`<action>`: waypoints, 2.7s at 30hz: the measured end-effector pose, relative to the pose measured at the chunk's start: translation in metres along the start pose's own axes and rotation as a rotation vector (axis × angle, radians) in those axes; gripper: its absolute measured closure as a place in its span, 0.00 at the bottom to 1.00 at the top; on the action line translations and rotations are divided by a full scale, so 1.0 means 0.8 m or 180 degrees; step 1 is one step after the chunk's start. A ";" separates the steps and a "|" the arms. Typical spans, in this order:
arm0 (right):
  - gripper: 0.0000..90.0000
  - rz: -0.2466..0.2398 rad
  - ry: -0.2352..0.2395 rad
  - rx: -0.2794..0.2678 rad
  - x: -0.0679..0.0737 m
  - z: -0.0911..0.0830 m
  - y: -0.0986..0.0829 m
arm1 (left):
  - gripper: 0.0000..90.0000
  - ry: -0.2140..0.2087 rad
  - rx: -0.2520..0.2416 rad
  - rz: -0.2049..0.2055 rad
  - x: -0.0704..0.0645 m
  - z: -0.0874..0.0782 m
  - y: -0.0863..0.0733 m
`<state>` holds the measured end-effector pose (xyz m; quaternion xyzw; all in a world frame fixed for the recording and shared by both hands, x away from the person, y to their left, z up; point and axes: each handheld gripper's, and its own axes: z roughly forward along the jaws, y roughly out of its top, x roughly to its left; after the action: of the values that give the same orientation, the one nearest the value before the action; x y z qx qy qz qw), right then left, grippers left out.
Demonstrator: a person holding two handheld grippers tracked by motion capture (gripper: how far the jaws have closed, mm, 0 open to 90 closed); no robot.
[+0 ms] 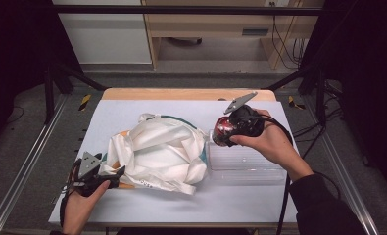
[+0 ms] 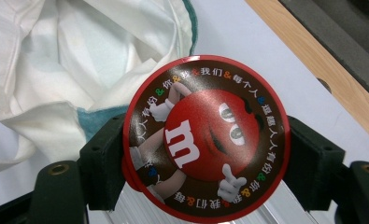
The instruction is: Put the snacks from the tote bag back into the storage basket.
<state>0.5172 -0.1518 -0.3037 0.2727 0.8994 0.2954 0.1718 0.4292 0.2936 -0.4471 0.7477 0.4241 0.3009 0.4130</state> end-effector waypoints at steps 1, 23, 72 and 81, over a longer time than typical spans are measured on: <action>0.29 0.0010 0.0003 -0.0018 -0.002 -0.001 -0.001 | 0.05 -0.0001 0.0002 0.0000 0.000 0.000 0.000; 0.29 0.0095 -0.0014 0.0029 -0.030 0.010 -0.018 | 0.05 -0.0026 0.0009 0.0004 0.001 0.001 0.000; 0.29 -0.0183 0.0204 0.0365 -0.011 0.064 -0.034 | 0.05 -0.0042 -0.0008 0.0000 0.004 -0.001 0.000; 0.29 -0.0200 0.0244 0.0409 -0.007 0.073 -0.039 | 0.05 -0.0045 -0.0045 -0.0009 0.004 -0.003 0.000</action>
<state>0.5371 -0.1504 -0.3674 0.2434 0.9305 0.2417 0.1286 0.4291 0.2974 -0.4456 0.7462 0.4201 0.2980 0.4217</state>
